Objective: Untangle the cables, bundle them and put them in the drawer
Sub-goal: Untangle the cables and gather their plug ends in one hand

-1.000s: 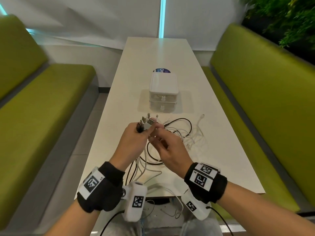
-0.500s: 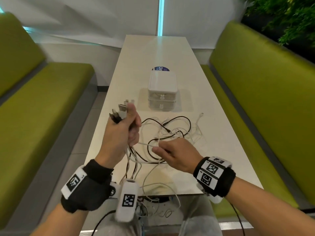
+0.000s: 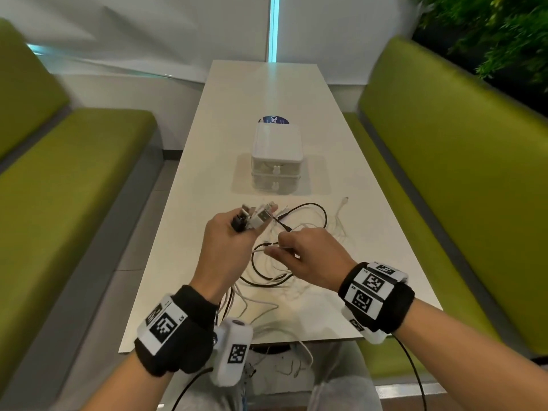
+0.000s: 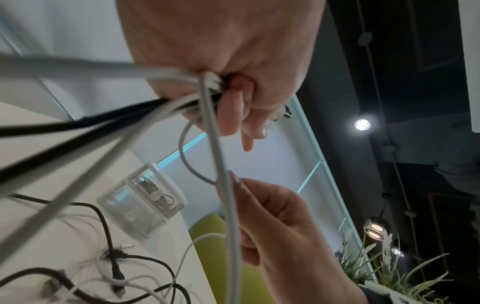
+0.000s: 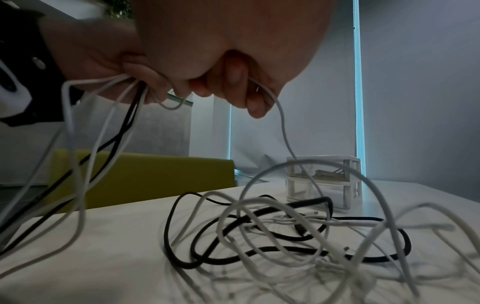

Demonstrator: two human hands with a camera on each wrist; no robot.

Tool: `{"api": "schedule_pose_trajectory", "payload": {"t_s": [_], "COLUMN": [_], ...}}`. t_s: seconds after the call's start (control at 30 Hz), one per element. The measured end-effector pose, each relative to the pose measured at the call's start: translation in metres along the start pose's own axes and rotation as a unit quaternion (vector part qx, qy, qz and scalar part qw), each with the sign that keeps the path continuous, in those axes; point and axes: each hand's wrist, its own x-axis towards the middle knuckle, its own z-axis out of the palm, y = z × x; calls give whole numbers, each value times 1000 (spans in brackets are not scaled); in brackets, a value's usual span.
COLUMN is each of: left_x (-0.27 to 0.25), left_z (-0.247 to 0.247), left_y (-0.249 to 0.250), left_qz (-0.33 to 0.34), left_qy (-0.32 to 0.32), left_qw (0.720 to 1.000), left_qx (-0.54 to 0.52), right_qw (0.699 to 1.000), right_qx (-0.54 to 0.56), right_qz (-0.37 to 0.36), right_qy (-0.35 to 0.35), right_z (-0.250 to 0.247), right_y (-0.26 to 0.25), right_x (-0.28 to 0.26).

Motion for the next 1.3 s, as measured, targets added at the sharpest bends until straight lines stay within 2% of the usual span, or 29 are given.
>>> {"api": "schedule_pose_trajectory", "payload": {"t_s": [0.17,0.33,0.43,0.5,0.53,0.6,0.63,0.7,0.77,0.8,0.9,0.97,1.03,1.1,1.13,1.2,1.3], "left_x": [6,1,1,1,0,0,2,7,15,18,13,2,-2,0,1,5,10], "left_z": [0,2,5,5,3,-5,-12,-27,-43,-47,-41,-25,-7,8,13,15,6], "left_y": [-3,7,0,-7,-8,-9,-11,-8,-5,-5,-8,-10,-14,-16,-16,-13,-13], "left_qz": [-47,-43,-17,-6,0,27,33,6,-55,-62,22,109,189,194,171,131,127], "left_qy": [8,-35,-97,-134,-132,-85,-41,63,151,167,139,90,20,-46,-65,-44,2], "left_qw": [998,998,984,957,945,938,952,991,985,981,985,980,961,935,925,912,899], "left_qx": [-37,33,148,257,301,334,303,116,-66,-79,100,142,200,293,332,386,419], "right_qw": [1000,999,997,997,997,999,999,999,993,991,989,988,989,992,992,992,990], "right_qx": [8,4,-4,-12,-15,-27,-27,-3,44,53,32,20,21,15,9,3,0], "right_qz": [5,-31,-54,-70,-70,-44,-24,34,97,112,122,127,110,73,57,50,58], "right_qy": [-21,8,46,36,30,6,-6,-27,-50,-59,-72,-82,-99,-105,-110,-114,-126], "right_z": [3,3,2,2,1,0,-2,-5,-7,-6,-3,-2,-4,-7,-8,-12,-12], "right_y": [-1,-4,-3,-1,0,5,9,19,30,33,34,28,19,12,10,12,19], "right_x": [-1,2,5,7,7,7,7,6,4,4,10,18,27,32,33,31,24]}}
